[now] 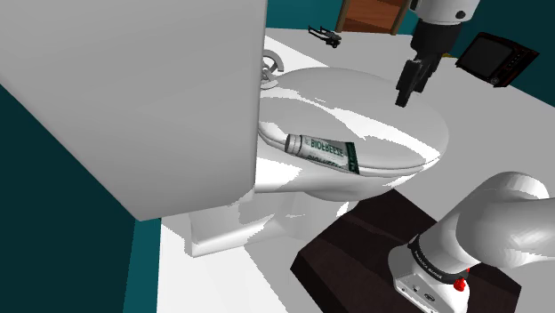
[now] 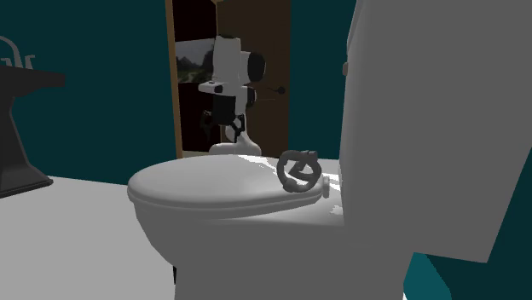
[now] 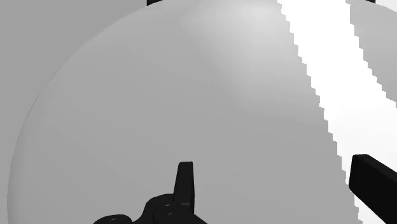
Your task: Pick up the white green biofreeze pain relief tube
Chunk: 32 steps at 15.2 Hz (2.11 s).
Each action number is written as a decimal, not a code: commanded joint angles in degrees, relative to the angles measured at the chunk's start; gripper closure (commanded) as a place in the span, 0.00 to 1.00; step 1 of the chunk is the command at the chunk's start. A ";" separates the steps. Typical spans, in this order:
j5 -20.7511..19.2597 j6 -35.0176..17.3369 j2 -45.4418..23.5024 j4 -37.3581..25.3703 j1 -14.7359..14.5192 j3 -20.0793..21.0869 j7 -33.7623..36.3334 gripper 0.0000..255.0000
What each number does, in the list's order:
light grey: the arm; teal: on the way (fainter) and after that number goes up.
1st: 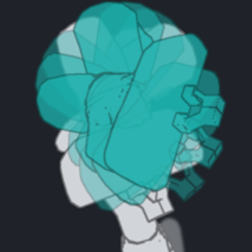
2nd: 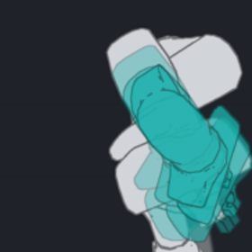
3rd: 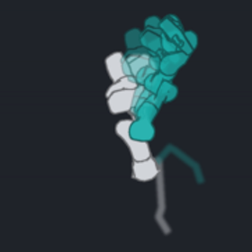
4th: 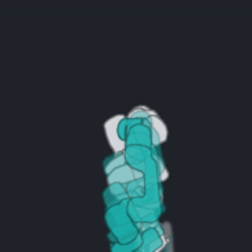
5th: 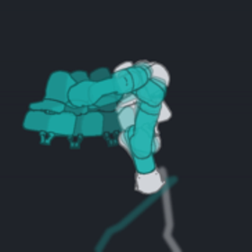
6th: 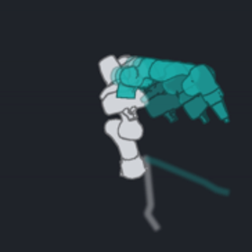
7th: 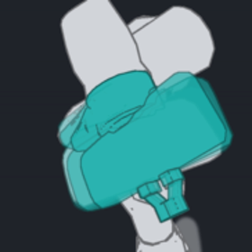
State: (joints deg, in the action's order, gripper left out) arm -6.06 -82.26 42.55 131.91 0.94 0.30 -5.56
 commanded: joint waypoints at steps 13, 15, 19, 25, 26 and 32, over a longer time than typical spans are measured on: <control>10.56 -17.25 2.42 6.47 -12.33 6.62 -5.28 0.00; 12.17 -20.14 2.72 7.31 -14.46 7.83 -6.30 0.00; 15.29 -25.92 3.22 8.86 -18.76 10.30 -8.43 0.00; 17.54 -31.89 3.72 12.21 -21.78 12.22 -10.02 0.00; 17.65 -32.63 3.77 13.00 -21.84 12.32 -10.06 0.00; 18.05 -35.27 3.78 15.67 -22.04 12.65 -10.25 1.00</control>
State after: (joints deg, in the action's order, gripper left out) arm 11.98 -117.37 46.36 147.45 -21.09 12.93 -15.80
